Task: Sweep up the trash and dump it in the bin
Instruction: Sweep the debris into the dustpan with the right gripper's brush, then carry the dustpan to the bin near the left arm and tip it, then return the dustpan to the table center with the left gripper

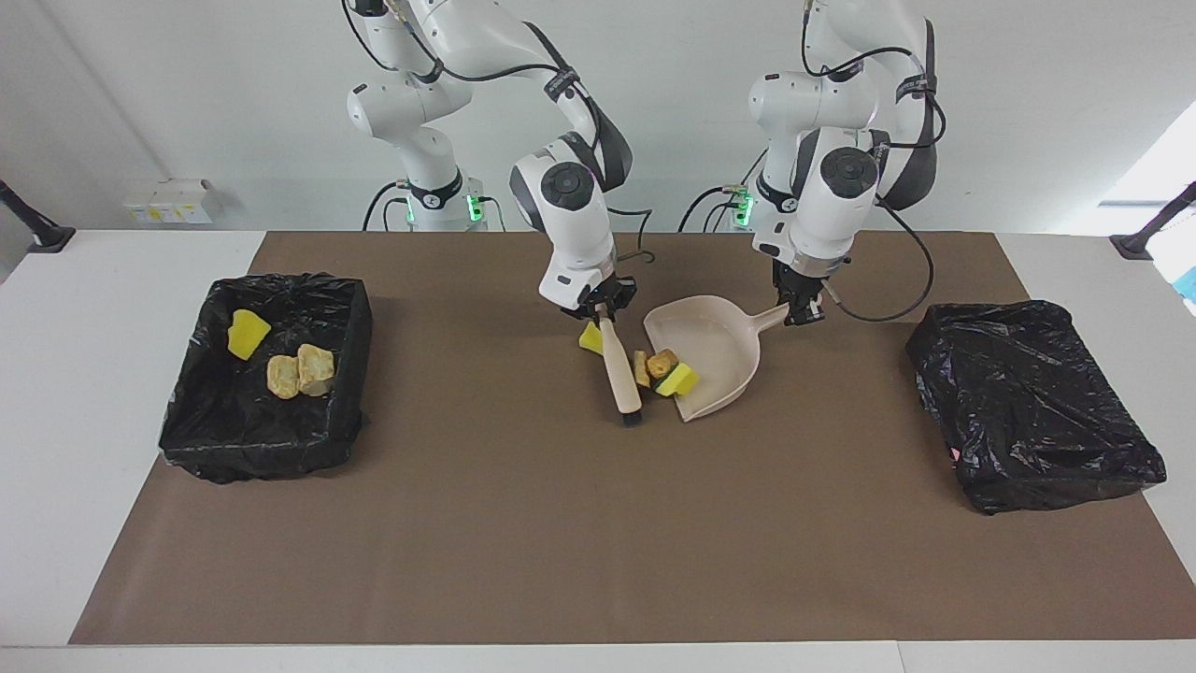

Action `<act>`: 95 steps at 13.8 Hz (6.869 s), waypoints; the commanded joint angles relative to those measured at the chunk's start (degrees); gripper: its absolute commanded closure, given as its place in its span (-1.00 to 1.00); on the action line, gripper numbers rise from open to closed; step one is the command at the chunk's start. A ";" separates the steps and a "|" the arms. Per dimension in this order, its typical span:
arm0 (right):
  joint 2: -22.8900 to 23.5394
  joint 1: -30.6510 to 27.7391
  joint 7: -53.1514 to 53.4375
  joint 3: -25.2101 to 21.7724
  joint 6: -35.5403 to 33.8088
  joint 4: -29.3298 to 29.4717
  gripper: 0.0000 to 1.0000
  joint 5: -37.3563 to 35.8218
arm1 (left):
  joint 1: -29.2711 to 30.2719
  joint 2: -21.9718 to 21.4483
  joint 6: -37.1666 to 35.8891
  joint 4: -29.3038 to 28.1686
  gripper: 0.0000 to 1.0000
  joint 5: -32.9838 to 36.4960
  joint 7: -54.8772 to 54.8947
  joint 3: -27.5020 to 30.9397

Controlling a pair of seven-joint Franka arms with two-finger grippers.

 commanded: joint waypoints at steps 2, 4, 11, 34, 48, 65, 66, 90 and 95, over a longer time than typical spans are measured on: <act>1.42 1.34 -2.02 0.24 0.47 3.66 1.00 5.82 | -0.61 -0.15 1.61 -1.11 1.00 -0.03 -1.13 0.36; 1.33 1.60 -1.76 0.24 0.30 5.68 1.00 9.43 | -0.61 -0.15 1.61 -1.11 1.00 -0.03 -1.66 0.36; -10.25 -6.47 8.77 -0.64 -19.56 -0.08 1.00 1.56 | -0.61 -0.15 1.70 -1.11 1.00 -0.12 -1.93 0.36; 3.53 6.43 2.91 0.24 6.27 2.97 1.00 11.07 | -0.52 -0.24 1.52 -1.20 1.00 -0.12 -2.89 0.36; -9.47 1.69 19.25 -0.64 -13.50 1.21 1.00 -1.97 | 3.79 -0.59 0.82 3.02 1.00 -10.74 -3.16 0.62; -7.90 19.53 36.92 0.07 3.46 -11.01 1.00 -7.08 | 26.70 1.42 -23.79 29.29 1.00 -10.31 6.14 1.94; -7.29 19.53 36.83 0.07 4.59 -11.01 1.00 -7.08 | 29.08 2.30 -23.70 31.04 1.00 -10.14 7.99 2.02; -7.63 -20.26 -14.28 -1.16 -41.61 27.47 -1.00 -13.06 | 34.12 14.70 -13.51 44.95 1.00 37.39 32.97 2.55; -7.54 -28.36 -23.99 -1.86 -44.35 29.42 -1.00 -15.60 | 31.40 14.70 -13.77 45.38 1.00 46.44 33.05 2.55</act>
